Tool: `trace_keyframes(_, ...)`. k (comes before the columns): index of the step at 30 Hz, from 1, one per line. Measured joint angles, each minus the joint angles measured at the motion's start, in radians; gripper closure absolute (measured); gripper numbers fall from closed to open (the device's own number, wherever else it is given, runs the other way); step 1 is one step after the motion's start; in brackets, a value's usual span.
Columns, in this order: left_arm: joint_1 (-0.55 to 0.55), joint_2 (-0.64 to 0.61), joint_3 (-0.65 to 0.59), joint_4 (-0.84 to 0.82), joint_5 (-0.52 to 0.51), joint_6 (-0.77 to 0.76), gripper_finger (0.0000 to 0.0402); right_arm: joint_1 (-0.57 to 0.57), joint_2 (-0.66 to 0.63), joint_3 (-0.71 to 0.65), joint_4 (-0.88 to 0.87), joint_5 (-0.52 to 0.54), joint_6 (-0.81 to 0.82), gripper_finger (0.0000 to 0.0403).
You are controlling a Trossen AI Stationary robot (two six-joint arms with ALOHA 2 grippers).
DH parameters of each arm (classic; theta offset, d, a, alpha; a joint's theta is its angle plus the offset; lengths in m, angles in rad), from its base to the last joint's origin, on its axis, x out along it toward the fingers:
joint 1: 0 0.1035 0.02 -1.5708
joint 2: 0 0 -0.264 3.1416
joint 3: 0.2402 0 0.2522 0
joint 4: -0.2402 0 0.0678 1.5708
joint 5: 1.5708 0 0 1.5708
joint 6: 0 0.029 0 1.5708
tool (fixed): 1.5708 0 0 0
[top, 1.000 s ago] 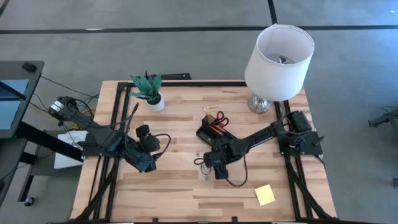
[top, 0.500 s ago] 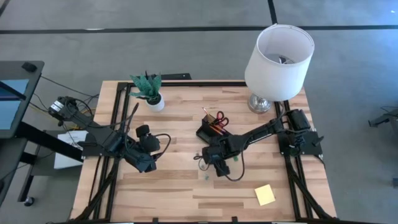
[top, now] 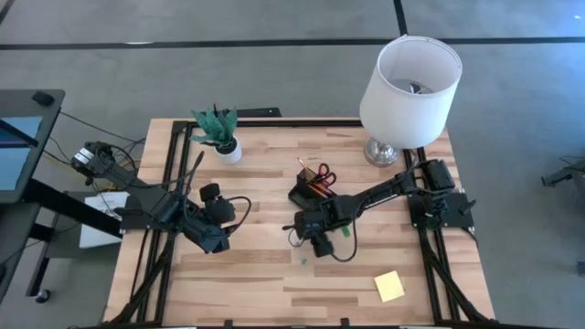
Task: Pick and place office supplies into organizer
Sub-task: Put the yellow binder clip into the black desk organizer
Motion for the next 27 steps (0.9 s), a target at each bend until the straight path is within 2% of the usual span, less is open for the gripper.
trace_keyframes(11,0.000,0.000,0.000,0.000,0.002,0.006,0.0184,0.022,0.001,0.000,-0.036,0.001,-0.020,0.0232)
trace_keyframes(16,0.000,0.000,0.000,0.000,0.002,0.006,0.0184,0.016,0.002,-0.001,-0.012,0.044,-0.021,0.0232)
trace_keyframes(27,0.000,0.000,0.000,0.000,0.010,0.005,0.0184,0.013,0.002,-0.001,-0.026,-0.001,0.001,0.0232)
